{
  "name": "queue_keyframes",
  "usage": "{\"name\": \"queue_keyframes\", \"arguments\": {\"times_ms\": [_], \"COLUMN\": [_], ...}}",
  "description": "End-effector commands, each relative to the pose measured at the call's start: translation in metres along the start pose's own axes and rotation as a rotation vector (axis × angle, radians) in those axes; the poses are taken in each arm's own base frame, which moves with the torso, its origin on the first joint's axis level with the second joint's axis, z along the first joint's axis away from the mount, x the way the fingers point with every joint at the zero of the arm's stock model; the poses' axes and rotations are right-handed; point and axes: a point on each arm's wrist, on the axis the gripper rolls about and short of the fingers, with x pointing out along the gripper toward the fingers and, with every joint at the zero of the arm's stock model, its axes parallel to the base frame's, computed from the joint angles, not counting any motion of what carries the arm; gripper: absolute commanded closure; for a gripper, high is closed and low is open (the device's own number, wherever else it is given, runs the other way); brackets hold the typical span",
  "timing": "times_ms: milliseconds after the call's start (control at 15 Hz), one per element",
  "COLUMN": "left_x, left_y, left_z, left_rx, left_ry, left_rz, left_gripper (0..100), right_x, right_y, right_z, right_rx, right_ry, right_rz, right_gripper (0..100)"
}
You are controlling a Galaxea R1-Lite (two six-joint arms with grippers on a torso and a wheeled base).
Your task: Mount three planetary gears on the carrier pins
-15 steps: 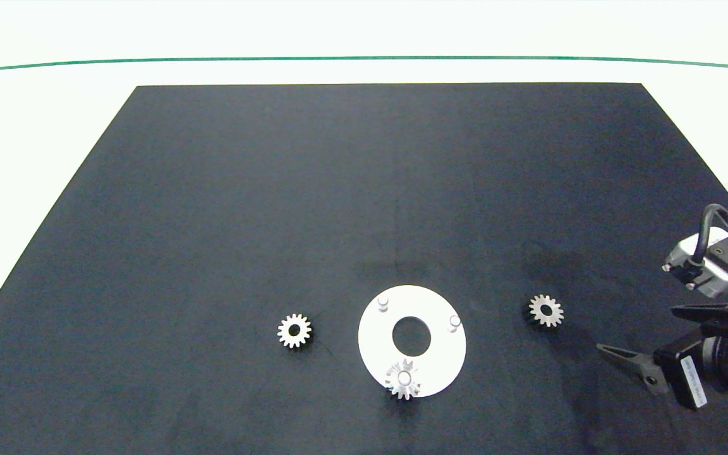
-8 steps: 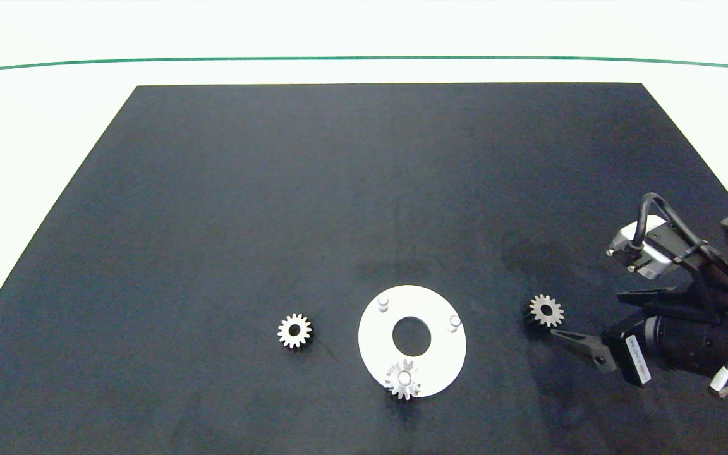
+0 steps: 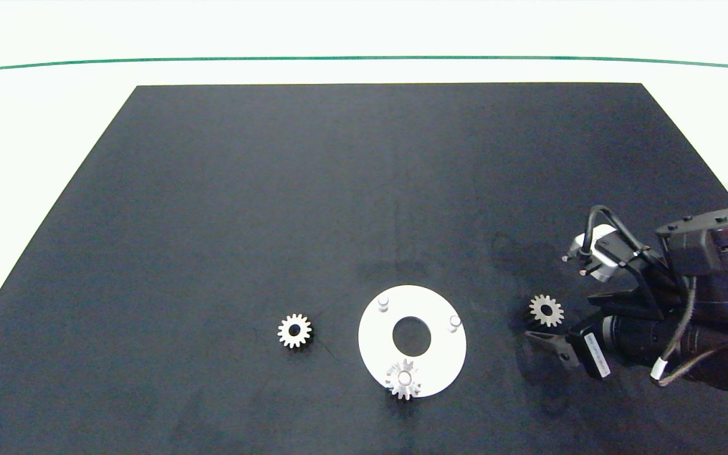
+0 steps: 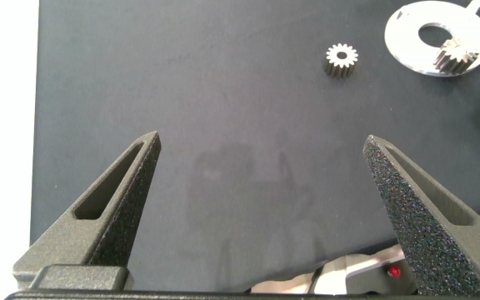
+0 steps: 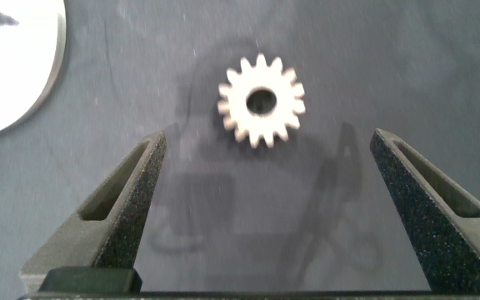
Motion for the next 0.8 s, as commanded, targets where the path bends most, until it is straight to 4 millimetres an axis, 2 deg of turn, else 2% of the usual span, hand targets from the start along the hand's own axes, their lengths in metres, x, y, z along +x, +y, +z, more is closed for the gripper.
{"name": "queue_keyframes", "arguments": {"times_ms": [67, 333, 800], "left_x": [-0.0002, -0.0004, -0.0017], "left_y": [-0.0001, -0.0001, 0.0003], "left_z": [0.0000, -0.0001, 0.0029], "left_rx": [0.001, 0.001, 0.003], "left_ry": [0.001, 0.000, -0.009], "left_rz": [-0.002, 0.000, 0.001], "left_gripper": [0, 0, 0], "right_x": [0.0164, 0.0201, 0.0204], "right_y": [0.0042, 0.0055, 0.0052], "right_z": [0.0002, -0.0001, 0.0043], "right_rx": [-0.009, -0.013, -0.007], "right_ry": [0.019, 0.027, 0.015], "right_rz": [0.000, 0.002, 0.002], "right_gripper": [0, 1, 16]}}
